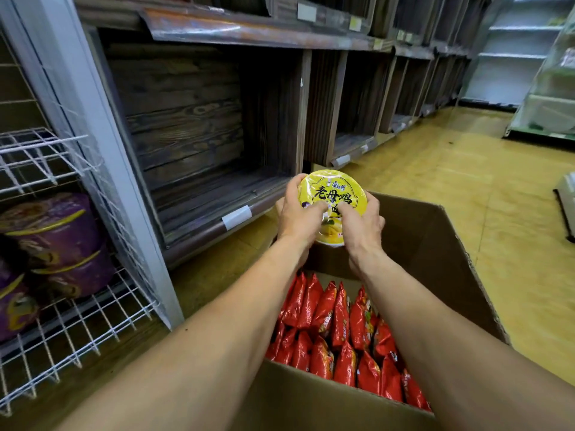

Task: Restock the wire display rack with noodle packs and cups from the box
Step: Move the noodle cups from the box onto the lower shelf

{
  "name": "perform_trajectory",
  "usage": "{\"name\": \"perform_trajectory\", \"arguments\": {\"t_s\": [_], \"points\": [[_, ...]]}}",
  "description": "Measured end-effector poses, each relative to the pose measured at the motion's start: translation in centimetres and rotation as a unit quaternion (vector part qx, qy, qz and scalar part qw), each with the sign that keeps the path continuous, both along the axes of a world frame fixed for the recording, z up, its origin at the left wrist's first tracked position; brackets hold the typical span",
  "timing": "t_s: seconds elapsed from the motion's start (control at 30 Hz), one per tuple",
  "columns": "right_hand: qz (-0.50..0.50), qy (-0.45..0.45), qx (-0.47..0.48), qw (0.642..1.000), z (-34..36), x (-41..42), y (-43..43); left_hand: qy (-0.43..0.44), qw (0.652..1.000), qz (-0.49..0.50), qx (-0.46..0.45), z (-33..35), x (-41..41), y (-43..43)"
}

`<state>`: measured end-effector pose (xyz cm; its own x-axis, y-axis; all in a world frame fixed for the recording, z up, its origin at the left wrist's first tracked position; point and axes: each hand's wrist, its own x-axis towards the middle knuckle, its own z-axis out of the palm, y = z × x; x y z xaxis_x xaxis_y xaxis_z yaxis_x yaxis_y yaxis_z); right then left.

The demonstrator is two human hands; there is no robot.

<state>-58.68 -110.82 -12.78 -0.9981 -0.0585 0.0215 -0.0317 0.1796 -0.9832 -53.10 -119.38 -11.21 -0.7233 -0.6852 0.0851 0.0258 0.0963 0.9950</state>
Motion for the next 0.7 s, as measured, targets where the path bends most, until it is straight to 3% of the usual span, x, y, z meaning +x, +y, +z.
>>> {"name": "perform_trajectory", "arguments": {"t_s": [0.13,0.47,0.7], "points": [[0.005,0.021,0.013,1.000,0.8,0.2,-0.5,0.001,1.000,0.006,-0.014,0.9,1.5,-0.4],[0.081,0.066,-0.006,0.995,3.2,2.3,-2.7,0.049,0.995,0.036,0.083,1.8,4.5,-4.2],[0.156,0.057,-0.026,0.986,4.0,4.4,-6.2,-0.001,0.991,0.129,-0.017,2.6,7.7,-6.8]]}}
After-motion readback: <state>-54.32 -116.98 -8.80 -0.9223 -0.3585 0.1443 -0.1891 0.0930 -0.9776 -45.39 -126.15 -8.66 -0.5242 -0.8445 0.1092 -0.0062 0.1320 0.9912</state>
